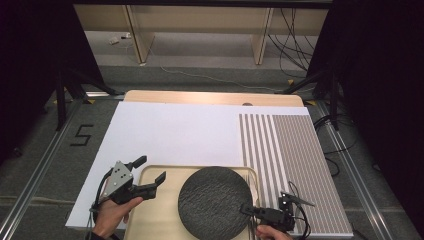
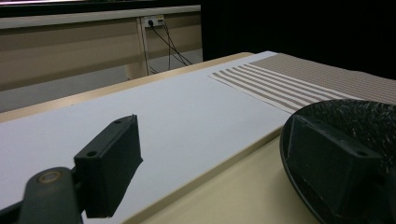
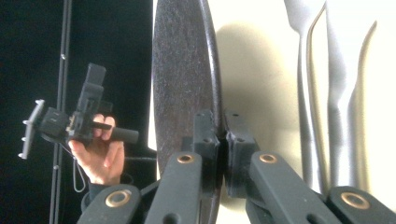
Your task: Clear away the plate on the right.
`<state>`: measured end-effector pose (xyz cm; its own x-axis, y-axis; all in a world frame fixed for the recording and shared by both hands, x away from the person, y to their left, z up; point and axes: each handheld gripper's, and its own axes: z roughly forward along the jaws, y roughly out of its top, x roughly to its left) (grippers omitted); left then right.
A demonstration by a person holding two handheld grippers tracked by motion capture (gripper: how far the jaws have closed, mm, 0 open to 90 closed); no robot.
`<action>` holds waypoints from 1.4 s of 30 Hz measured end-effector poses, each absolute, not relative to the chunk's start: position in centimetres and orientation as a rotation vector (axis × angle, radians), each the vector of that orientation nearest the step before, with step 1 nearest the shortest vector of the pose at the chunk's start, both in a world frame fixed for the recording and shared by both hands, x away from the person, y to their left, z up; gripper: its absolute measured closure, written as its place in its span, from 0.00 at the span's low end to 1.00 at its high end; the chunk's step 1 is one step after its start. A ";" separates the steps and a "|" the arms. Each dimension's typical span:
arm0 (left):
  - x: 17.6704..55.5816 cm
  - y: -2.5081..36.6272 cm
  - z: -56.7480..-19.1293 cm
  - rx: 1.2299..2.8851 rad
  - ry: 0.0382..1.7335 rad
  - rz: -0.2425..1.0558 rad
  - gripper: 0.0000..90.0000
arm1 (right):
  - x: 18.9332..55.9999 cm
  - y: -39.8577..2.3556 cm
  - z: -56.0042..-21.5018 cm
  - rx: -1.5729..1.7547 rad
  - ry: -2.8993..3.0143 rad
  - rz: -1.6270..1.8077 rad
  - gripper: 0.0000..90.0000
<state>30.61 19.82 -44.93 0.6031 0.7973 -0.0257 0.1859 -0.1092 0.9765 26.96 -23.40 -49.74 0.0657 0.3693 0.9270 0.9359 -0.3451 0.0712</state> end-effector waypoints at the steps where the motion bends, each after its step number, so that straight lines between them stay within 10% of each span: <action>1: 30.6 19.8 -44.9 1.632 0.833 0.636 0.19 | 27.0 -23.2 -49.8 -1.769 -1.299 -1.262 0.96; 42: 30.6 19.7 -45.0 1.639 0.831 0.630 0.19 | 28.6 -20.3 -50.8 -1.775 -1.359 -1.170 0.96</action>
<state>30.63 19.72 -45.03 0.6075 0.7939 -0.0255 0.1897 -0.1138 0.9752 28.57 -20.25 -50.75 0.0833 0.4187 0.9043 0.9566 -0.2880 0.0452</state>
